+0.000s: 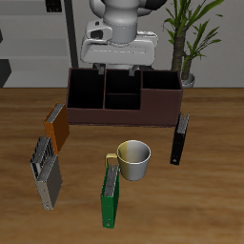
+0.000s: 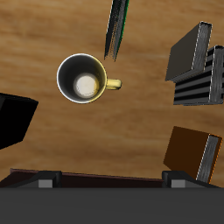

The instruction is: Place the orange book into the back desk caddy's back compartment

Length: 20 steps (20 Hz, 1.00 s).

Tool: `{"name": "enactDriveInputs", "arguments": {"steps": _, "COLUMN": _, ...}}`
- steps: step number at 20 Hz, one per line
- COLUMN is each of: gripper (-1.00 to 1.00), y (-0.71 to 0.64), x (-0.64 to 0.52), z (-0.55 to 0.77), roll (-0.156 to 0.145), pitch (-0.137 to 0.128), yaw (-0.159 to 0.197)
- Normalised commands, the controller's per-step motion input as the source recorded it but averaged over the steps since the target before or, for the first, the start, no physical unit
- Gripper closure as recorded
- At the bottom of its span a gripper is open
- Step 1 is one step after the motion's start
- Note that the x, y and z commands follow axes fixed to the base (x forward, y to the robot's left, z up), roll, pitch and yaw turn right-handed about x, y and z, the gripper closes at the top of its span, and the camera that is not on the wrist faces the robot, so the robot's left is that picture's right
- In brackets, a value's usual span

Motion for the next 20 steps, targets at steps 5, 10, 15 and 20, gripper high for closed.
{"name": "enactDriveInputs", "arguments": {"steps": 5, "gripper": -1.00, "y": 0.00, "x": -0.06, "z": 0.04, "roll": 0.016, "pitch": -0.024, "yaw": 0.003}}
{"name": "enactDriveInputs", "arguments": {"steps": 10, "gripper": -1.00, "y": 0.02, "x": -0.06, "z": -0.02, "roll": 0.035, "pitch": -0.011, "yaw": -0.008}}
{"name": "enactDriveInputs", "arguments": {"steps": 15, "gripper": -1.00, "y": -0.24, "x": -0.08, "z": -0.12, "roll": 0.036, "pitch": -0.016, "yaw": 0.022}}
{"name": "enactDriveInputs", "arguments": {"steps": 20, "gripper": -1.00, "y": -0.48, "x": -0.06, "z": -0.06, "roll": 0.045, "pitch": -0.020, "yaw": 0.002}}
